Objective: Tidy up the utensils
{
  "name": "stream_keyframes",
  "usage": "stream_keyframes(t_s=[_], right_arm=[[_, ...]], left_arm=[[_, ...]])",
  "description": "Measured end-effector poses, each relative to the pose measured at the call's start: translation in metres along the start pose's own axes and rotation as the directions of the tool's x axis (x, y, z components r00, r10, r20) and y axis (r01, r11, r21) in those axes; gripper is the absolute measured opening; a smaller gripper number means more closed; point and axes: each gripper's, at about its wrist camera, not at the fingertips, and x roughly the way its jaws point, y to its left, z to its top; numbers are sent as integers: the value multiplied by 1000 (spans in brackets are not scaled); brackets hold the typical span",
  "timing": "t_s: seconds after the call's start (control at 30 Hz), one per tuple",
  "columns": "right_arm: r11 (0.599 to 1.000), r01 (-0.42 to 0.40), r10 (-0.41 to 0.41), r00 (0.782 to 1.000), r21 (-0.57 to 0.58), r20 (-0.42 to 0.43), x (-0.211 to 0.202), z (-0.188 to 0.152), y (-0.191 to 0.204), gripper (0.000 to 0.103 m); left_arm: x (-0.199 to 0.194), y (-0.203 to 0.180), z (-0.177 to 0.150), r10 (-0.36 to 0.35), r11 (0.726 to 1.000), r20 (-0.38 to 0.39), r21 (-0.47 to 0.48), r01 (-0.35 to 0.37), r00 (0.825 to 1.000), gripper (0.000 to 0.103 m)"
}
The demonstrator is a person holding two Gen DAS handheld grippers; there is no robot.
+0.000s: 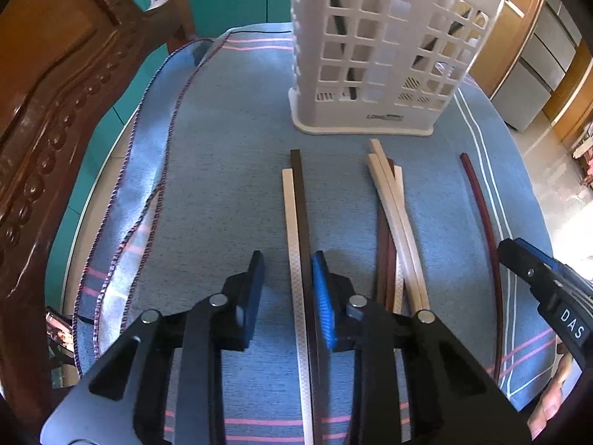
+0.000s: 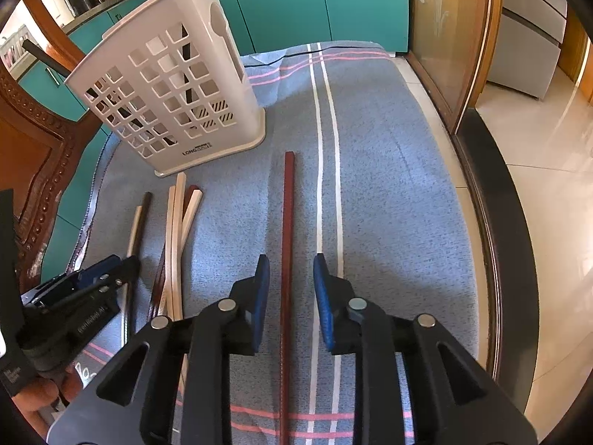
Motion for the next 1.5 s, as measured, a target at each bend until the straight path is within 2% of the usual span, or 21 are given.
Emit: stream_keyframes(t_s=[0.1, 0.17, 0.23, 0.67, 1.17, 1.5], right_arm=[[1000, 2, -2, 1000, 0, -3, 1, 0, 0, 25], [1000, 4, -4, 1000, -2, -1, 1, 1, 2, 29], [1000, 7, -7, 1000, -3, 1, 1, 0, 2, 35], [1000, 17, -17, 1000, -17, -13, 5, -3, 6, 38], [999, 34, -34, 999, -35, -15, 10, -4, 11, 47], [998, 45, -46, 999, -51, -9, 14, -5, 17, 52]], left_arm=[[-2, 3, -1, -7, 1000, -2, -6, 7, 1000, 28], [-2, 5, -2, -3, 1000, -3, 3, 3, 1000, 36], [-1, 4, -3, 1, 1000, -3, 18, -1, 1000, 38], [3, -12, -3, 0, 999, -6, 51, 1, 1000, 47], [2, -19, -7, -4, 997, -9, 73, 5, 1000, 58], [5, -23, -8, -5, 997, -10, 74, 6, 1000, 61]])
